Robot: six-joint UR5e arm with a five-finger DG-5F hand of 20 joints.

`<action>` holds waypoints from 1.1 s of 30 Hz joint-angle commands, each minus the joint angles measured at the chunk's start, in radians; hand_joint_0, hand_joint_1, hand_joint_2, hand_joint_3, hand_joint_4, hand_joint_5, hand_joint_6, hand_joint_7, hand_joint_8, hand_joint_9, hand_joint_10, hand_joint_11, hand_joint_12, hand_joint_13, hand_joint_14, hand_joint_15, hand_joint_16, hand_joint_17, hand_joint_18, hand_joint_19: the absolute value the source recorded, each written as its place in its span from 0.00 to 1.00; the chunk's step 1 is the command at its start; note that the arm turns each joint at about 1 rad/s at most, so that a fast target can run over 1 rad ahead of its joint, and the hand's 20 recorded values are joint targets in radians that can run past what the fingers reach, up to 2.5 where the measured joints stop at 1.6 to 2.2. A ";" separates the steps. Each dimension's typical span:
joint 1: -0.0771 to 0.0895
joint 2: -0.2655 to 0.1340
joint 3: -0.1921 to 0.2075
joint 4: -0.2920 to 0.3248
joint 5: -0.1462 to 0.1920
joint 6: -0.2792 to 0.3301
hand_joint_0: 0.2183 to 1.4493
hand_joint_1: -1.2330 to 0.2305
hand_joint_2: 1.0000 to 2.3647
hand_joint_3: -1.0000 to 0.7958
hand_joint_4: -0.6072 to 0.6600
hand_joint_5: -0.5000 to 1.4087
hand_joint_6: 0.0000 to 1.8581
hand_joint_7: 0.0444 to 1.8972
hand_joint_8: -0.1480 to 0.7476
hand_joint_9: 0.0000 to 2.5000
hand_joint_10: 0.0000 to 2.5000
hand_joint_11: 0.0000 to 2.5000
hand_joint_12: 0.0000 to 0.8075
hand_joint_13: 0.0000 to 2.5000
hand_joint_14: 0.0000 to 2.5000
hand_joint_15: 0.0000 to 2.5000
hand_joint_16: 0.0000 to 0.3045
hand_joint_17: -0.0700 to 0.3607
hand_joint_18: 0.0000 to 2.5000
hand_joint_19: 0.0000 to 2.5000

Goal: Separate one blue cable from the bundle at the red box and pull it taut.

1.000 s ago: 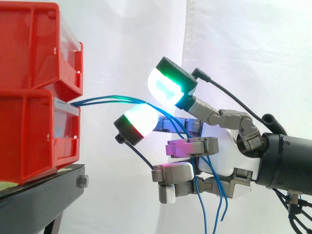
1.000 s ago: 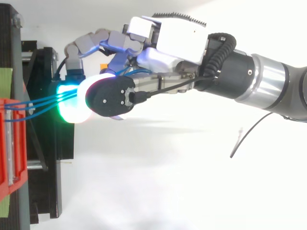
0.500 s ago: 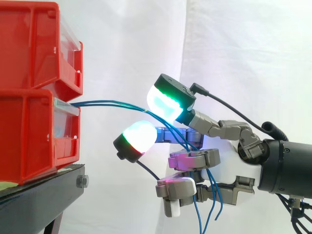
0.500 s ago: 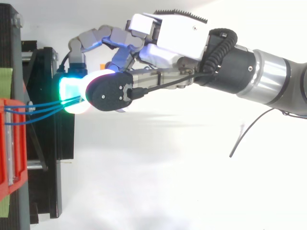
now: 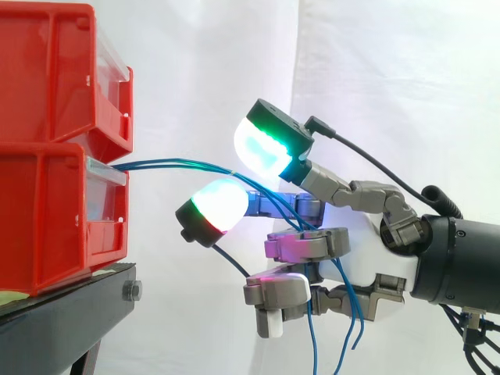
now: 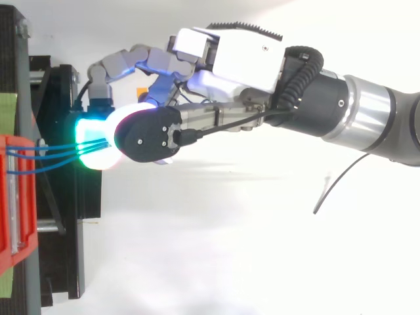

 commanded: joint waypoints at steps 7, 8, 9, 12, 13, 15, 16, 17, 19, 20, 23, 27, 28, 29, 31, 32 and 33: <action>0.006 0.001 0.002 0.005 0.003 -0.001 0.25 0.45 0.00 0.28 0.51 0.18 0.41 0.61 0.46 0.44 0.57 0.84 0.45 0.48 0.01 0.61 0.19 0.46 0.36 0.39; 0.006 -0.001 0.002 0.005 0.001 -0.001 0.27 0.44 0.00 0.28 0.50 0.18 0.41 0.60 0.45 0.44 0.57 0.84 0.44 0.48 0.01 0.62 0.18 0.45 0.36 0.39; 0.008 -0.001 0.003 0.005 0.000 -0.001 0.30 0.43 0.00 0.28 0.49 0.18 0.42 0.60 0.45 0.44 0.58 0.85 0.42 0.48 0.01 0.62 0.18 0.44 0.36 0.39; 0.008 -0.001 0.005 0.005 0.000 -0.001 0.32 0.41 0.01 0.35 0.48 0.17 0.45 0.60 0.45 0.43 0.60 0.85 0.42 0.48 0.01 0.62 0.17 0.44 0.36 0.39; 0.008 0.001 0.005 0.005 0.000 -0.001 0.32 0.41 0.01 0.37 0.48 0.17 0.45 0.60 0.45 0.43 0.60 0.85 0.42 0.48 0.01 0.62 0.17 0.44 0.36 0.39; 0.008 -0.001 0.007 0.005 0.000 -0.001 0.31 0.40 0.01 0.39 0.48 0.17 0.45 0.61 0.45 0.42 0.62 0.86 0.42 0.47 0.01 0.62 0.17 0.44 0.36 0.39; 0.006 -0.001 0.007 0.005 0.000 -0.001 0.31 0.39 0.01 0.39 0.49 0.17 0.45 0.60 0.45 0.42 0.62 0.86 0.43 0.47 0.01 0.62 0.18 0.44 0.36 0.39; 0.008 0.001 0.008 0.005 0.000 -0.001 0.31 0.39 0.01 0.38 0.50 0.17 0.46 0.60 0.45 0.42 0.63 0.85 0.43 0.47 0.01 0.62 0.18 0.44 0.35 0.39; 0.006 0.001 0.010 0.005 -0.002 0.002 0.27 0.43 0.00 0.28 0.51 0.17 0.46 0.58 0.46 0.42 0.65 0.83 0.45 0.48 0.01 0.62 0.18 0.45 0.36 0.39; 0.006 0.001 0.013 0.007 0.000 0.002 0.27 0.43 0.00 0.28 0.51 0.17 0.46 0.58 0.46 0.42 0.65 0.83 0.45 0.48 0.01 0.62 0.18 0.45 0.36 0.39; 0.006 -0.001 0.017 0.005 -0.002 0.002 0.23 0.52 0.00 0.28 0.52 0.17 0.46 0.56 0.48 0.42 0.68 0.80 0.47 0.48 0.01 0.61 0.19 0.47 0.37 0.39; 0.005 -0.001 0.017 0.005 -0.003 0.002 0.25 0.62 0.00 0.28 0.51 0.18 0.45 0.56 0.47 0.43 0.65 0.81 0.45 0.49 0.01 0.61 0.19 0.46 0.37 0.39; 0.005 -0.001 0.017 0.005 -0.003 0.002 0.28 0.61 0.00 0.28 0.51 0.18 0.45 0.57 0.45 0.43 0.63 0.83 0.43 0.48 0.01 0.62 0.18 0.45 0.36 0.39; 0.005 -0.001 0.017 0.005 -0.003 0.002 0.29 0.60 0.00 0.28 0.50 0.18 0.45 0.58 0.45 0.43 0.63 0.83 0.43 0.48 0.01 0.62 0.18 0.45 0.36 0.40; 0.003 -0.001 0.017 0.005 -0.003 0.003 0.32 0.52 0.01 0.34 0.50 0.18 0.45 0.58 0.45 0.43 0.62 0.85 0.42 0.48 0.01 0.62 0.17 0.44 0.36 0.40; 0.003 -0.001 0.017 0.007 -0.003 0.002 0.31 0.50 0.01 0.37 0.49 0.18 0.45 0.58 0.45 0.43 0.62 0.85 0.42 0.48 0.01 0.62 0.18 0.44 0.36 0.40; 0.003 -0.001 0.017 0.007 -0.003 0.002 0.30 0.46 0.01 0.41 0.50 0.18 0.45 0.59 0.46 0.43 0.62 0.87 0.42 0.48 0.01 0.62 0.18 0.44 0.36 0.40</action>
